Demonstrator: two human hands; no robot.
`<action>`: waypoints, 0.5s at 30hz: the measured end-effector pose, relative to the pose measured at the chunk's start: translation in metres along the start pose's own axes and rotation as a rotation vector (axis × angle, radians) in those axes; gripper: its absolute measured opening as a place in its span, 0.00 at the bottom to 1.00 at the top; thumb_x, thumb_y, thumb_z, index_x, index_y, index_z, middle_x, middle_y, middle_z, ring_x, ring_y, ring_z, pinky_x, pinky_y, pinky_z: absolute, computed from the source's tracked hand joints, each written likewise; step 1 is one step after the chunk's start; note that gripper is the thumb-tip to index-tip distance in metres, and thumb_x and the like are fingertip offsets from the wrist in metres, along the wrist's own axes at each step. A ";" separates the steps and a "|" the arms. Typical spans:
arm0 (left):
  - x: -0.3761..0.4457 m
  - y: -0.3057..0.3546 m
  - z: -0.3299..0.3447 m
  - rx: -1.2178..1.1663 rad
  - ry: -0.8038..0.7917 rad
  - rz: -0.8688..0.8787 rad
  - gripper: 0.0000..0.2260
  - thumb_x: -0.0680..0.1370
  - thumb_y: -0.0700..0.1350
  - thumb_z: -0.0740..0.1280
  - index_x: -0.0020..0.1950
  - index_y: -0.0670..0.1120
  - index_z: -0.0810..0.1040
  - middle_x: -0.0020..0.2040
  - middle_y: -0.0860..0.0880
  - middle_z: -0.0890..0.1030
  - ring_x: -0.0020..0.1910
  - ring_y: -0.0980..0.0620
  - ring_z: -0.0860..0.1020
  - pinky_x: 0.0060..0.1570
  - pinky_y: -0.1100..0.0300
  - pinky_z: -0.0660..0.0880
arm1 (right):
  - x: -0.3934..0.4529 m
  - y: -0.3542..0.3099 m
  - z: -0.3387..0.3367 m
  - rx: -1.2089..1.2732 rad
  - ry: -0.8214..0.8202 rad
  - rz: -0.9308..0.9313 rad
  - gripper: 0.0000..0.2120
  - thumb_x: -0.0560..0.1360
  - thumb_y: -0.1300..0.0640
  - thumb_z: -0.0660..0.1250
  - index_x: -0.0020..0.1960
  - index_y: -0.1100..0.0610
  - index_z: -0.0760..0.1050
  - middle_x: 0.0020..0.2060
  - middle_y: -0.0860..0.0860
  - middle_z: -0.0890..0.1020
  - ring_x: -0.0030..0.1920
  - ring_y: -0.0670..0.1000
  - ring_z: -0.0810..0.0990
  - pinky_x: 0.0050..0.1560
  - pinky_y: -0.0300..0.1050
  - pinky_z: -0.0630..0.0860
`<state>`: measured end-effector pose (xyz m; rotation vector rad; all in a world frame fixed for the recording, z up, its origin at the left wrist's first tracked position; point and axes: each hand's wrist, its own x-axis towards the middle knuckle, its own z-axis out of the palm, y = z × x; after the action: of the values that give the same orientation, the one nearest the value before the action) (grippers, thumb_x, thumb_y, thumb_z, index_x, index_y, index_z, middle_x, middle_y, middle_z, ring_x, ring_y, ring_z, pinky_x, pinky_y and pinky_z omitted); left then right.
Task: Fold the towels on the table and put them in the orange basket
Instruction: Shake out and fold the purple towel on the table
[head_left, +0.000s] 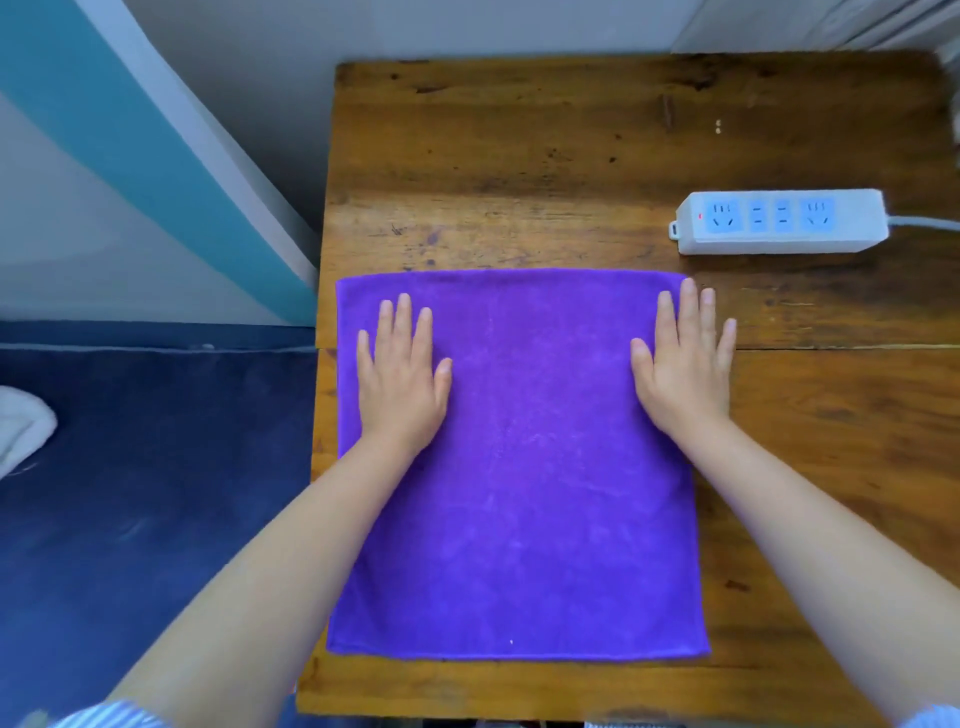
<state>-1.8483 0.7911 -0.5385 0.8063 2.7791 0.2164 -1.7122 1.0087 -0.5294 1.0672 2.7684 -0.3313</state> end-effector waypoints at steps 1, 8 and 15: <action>-0.017 0.007 0.005 -0.006 -0.031 0.060 0.26 0.79 0.49 0.57 0.75 0.43 0.56 0.76 0.43 0.52 0.76 0.44 0.49 0.73 0.46 0.46 | -0.017 -0.011 0.003 0.029 0.005 -0.054 0.26 0.78 0.52 0.54 0.73 0.60 0.55 0.74 0.59 0.53 0.75 0.59 0.49 0.72 0.59 0.44; -0.115 -0.014 0.029 0.052 -0.204 0.041 0.25 0.76 0.52 0.59 0.71 0.43 0.65 0.73 0.40 0.63 0.73 0.37 0.59 0.70 0.41 0.56 | -0.126 -0.032 0.038 -0.116 -0.049 -0.251 0.23 0.68 0.52 0.62 0.61 0.61 0.75 0.62 0.60 0.76 0.62 0.64 0.74 0.58 0.66 0.68; -0.151 -0.059 0.028 0.015 -0.163 -0.143 0.26 0.79 0.54 0.55 0.74 0.43 0.58 0.76 0.41 0.54 0.75 0.39 0.50 0.71 0.44 0.51 | -0.155 0.017 0.044 -0.023 -0.069 -0.025 0.27 0.74 0.50 0.52 0.71 0.60 0.62 0.72 0.59 0.61 0.73 0.62 0.57 0.70 0.62 0.55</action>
<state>-1.7468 0.6621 -0.5497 0.5968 2.6724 0.0991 -1.5838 0.9098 -0.5397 0.9980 2.7194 -0.3329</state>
